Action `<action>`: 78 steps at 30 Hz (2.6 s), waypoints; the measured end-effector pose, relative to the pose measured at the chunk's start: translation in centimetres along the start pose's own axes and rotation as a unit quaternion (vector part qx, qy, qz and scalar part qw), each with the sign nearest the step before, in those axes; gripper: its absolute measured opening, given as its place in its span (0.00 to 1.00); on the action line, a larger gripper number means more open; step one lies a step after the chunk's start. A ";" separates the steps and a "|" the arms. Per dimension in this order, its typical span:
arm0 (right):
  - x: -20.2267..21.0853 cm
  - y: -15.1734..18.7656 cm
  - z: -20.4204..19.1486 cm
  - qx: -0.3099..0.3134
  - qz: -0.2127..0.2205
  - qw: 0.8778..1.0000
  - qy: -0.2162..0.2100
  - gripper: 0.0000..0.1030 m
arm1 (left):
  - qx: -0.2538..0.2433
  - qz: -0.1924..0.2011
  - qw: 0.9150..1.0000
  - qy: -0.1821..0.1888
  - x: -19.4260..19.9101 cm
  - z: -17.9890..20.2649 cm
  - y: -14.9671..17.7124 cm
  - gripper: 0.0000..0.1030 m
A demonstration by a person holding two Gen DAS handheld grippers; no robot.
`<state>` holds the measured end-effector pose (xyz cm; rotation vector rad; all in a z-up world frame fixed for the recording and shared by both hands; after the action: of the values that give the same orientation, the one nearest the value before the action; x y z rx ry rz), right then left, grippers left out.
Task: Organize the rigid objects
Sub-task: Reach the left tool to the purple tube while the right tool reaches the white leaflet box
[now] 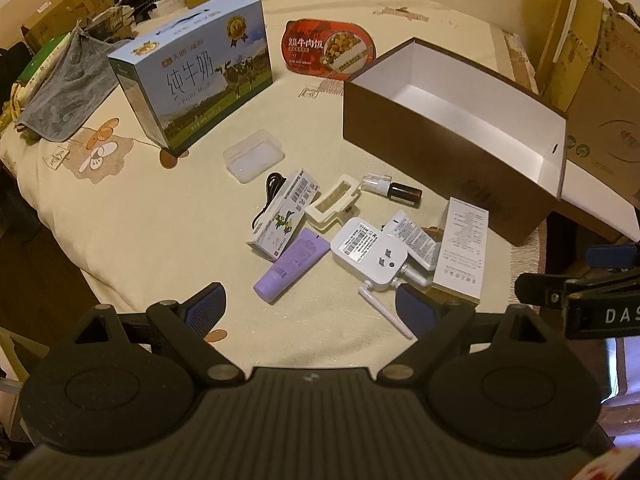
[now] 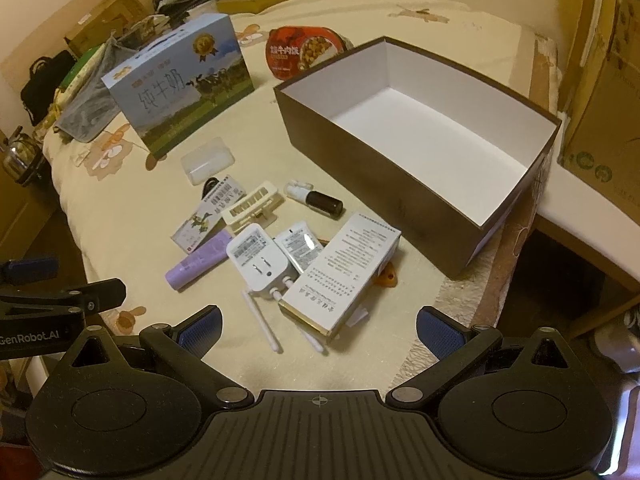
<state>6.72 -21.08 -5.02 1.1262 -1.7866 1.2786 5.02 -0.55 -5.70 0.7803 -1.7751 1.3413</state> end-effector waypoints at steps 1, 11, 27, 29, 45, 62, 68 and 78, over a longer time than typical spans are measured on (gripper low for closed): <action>-0.4 -0.1 0.2 -0.002 -0.002 1.000 -0.002 0.98 | 0.000 -0.005 1.000 0.001 -0.5 -0.1 -0.1 0.87; -3.8 -0.4 0.5 -0.010 -0.018 1.000 -0.013 0.98 | 0.000 -0.010 1.000 0.013 -3.8 -1.0 0.3 0.85; -11.6 -2.0 1.3 -0.046 -0.044 0.998 0.026 0.91 | 0.008 -0.020 1.000 0.003 -10.2 -4.0 0.9 0.80; -12.4 -2.2 1.5 -0.052 -0.046 0.997 0.035 0.91 | 0.001 -0.023 1.000 0.000 -11.1 -4.2 0.9 0.80; -15.5 -2.0 2.8 -0.026 -0.079 0.995 0.060 0.59 | -0.033 -0.054 0.998 0.004 -17.5 -4.2 2.0 0.69; -13.8 -0.9 6.6 0.000 -0.077 0.996 0.047 0.57 | -0.041 -0.082 0.995 0.038 -19.2 -1.5 2.5 0.23; -13.8 -0.5 7.1 0.005 -0.078 0.996 0.041 0.57 | -0.037 -0.089 0.993 0.065 -17.8 0.5 2.7 0.24; -14.6 -1.1 7.0 -0.006 -0.082 0.996 0.046 0.57 | -0.031 -0.102 0.992 0.065 -19.5 -0.2 0.6 0.37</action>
<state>13.50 -24.06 -19.51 1.1629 -1.5991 1.1998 14.73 0.31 -22.62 0.7992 -1.5813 1.1693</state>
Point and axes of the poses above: each gripper's, at about its wrist camera, not at the fingertips, and x roughly against the way its jaws point, z to its right, y to its underside, the point moved 1 cm from there along -x, roughly the way its jaws point, and after that the axes turned 11 degrees about -x, right-handed, at the moved point
